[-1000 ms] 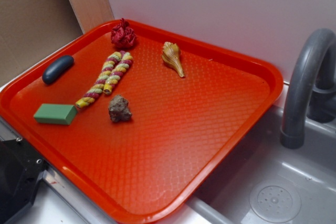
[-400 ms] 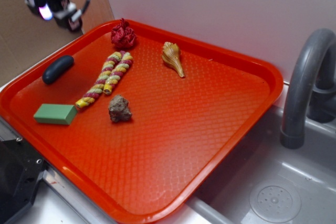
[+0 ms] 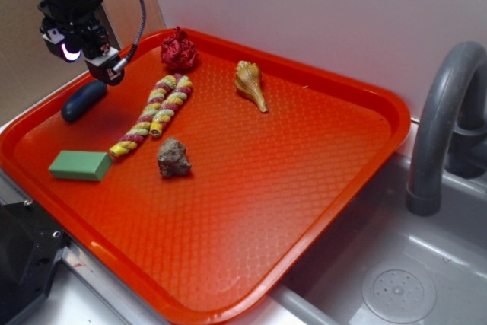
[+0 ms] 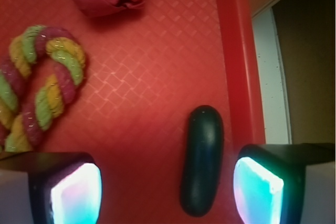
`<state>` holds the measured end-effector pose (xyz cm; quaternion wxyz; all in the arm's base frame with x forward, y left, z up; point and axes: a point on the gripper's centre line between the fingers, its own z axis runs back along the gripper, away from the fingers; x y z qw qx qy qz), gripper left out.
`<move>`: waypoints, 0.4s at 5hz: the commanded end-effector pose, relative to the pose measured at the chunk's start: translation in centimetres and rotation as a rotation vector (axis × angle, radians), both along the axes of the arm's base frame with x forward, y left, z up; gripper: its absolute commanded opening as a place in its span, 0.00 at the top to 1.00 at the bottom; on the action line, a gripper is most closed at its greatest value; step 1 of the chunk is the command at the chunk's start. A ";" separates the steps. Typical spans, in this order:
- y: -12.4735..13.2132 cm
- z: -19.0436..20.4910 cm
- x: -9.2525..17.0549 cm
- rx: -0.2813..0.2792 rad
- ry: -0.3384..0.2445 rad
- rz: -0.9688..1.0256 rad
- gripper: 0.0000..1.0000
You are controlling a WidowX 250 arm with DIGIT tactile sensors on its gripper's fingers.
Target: Grab the plastic pickle.
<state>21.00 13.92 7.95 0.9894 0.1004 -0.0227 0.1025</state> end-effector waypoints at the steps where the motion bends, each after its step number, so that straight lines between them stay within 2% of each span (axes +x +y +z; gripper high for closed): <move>1: 3.1 -1.6 -1.6 0.038 0.029 0.046 0.00; 2: 3.0 -2.8 -1.4 0.033 0.043 0.070 0.00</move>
